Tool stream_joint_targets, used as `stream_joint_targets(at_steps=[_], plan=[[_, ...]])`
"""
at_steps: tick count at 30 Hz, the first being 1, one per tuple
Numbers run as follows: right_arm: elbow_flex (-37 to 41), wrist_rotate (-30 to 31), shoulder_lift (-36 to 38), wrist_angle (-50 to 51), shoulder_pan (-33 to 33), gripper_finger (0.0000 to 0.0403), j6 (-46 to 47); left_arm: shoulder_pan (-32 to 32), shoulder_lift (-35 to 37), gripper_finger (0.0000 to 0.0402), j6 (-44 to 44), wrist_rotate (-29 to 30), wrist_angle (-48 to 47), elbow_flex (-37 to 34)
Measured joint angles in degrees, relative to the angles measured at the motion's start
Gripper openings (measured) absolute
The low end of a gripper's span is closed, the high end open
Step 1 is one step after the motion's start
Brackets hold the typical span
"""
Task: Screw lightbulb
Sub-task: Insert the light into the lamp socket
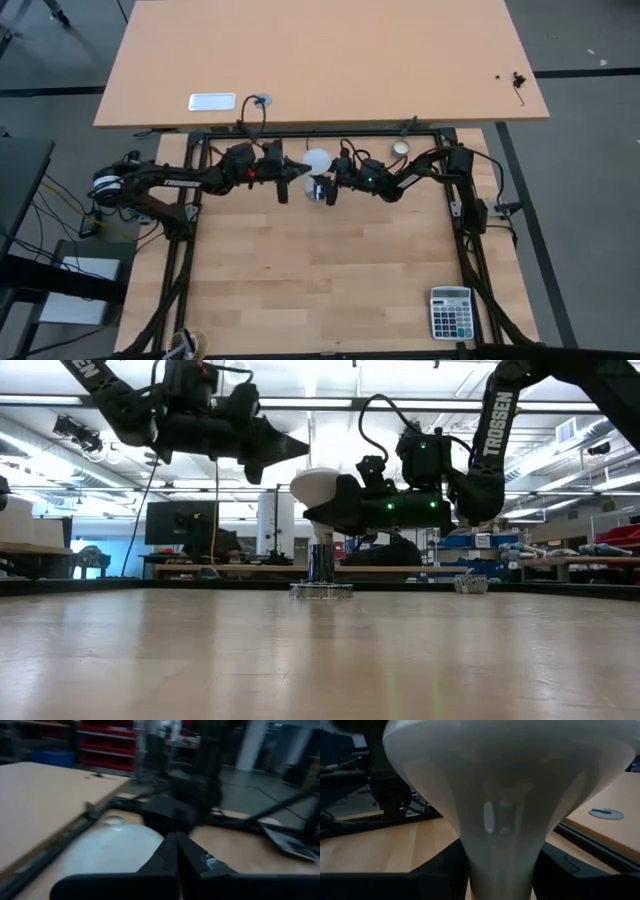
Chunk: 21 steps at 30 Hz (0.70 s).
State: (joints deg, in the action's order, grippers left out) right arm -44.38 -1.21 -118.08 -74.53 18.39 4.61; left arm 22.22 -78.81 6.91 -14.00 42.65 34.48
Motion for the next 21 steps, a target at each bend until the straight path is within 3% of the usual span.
stream_joint_targets(at_steps=[9,21], plan=[[0.0,0.0,0.0,0.11,-0.26,0.0175,-0.86,1.79,-0.66,0.0,-3.84,4.46,-14.68,6.9],[-2.34,0.16,0.0,6.05,-0.69,0.0176,-1.89,1.75,-7.02,0.0,-5.16,3.71,-15.69,11.13]])
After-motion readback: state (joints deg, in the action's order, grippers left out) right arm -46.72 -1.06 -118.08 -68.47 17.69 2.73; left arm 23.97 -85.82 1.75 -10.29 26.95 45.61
